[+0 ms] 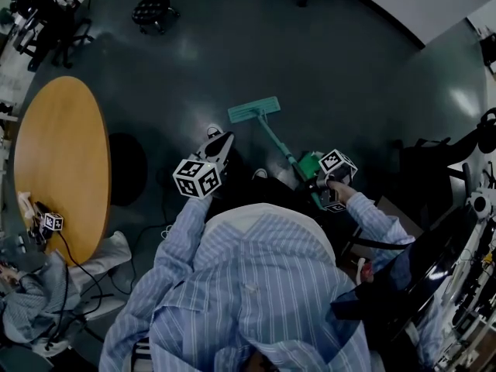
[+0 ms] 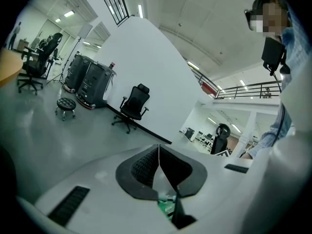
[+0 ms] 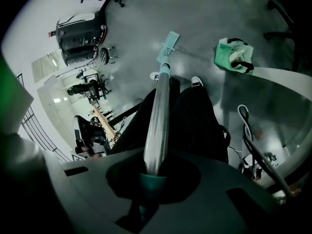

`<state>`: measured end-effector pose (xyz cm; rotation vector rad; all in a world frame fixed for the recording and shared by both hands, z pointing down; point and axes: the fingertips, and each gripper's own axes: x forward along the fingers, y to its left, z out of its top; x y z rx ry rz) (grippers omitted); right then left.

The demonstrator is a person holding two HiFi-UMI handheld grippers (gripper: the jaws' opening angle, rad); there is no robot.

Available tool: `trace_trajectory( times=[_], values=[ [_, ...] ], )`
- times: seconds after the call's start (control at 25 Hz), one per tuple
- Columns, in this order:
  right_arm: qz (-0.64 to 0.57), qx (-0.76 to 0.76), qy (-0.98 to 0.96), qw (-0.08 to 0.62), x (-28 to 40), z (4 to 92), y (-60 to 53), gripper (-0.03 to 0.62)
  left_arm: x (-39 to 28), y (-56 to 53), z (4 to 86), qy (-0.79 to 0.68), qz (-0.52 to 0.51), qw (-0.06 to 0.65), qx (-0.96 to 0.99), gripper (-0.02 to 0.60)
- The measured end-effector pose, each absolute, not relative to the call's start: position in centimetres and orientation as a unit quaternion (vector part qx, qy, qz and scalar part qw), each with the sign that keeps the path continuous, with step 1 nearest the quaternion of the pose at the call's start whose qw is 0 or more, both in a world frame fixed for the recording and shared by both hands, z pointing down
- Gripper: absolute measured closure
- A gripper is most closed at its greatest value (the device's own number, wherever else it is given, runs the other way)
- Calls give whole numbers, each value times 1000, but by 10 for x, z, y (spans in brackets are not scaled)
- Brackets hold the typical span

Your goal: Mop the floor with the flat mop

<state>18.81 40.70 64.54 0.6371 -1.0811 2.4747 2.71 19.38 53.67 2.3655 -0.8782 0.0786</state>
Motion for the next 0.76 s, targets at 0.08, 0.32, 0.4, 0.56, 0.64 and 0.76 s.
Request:
trace_trajectory(
  times=[0.08, 0.32, 0.4, 0.56, 0.64, 0.76],
  values=[
    [876, 227, -382, 189, 188, 645, 408, 569, 27, 193, 537, -331, 28, 303, 893, 573],
    [873, 231, -384, 193, 183, 645, 407, 569, 21, 196, 537, -330, 20, 307, 893, 573],
    [872, 232, -384, 195, 183, 644, 406, 568, 20, 196, 537, -331, 17, 307, 892, 573],
    [872, 232, -382, 198, 189, 643, 404, 568, 16, 198, 537, -342, 7, 310, 887, 572],
    [873, 233, -380, 195, 187, 643, 402, 569, 12, 197, 536, -345, 4, 310, 886, 572],
    [875, 236, -378, 191, 180, 644, 402, 568, 3, 197, 537, -347, 3, 307, 886, 573]
  ],
)
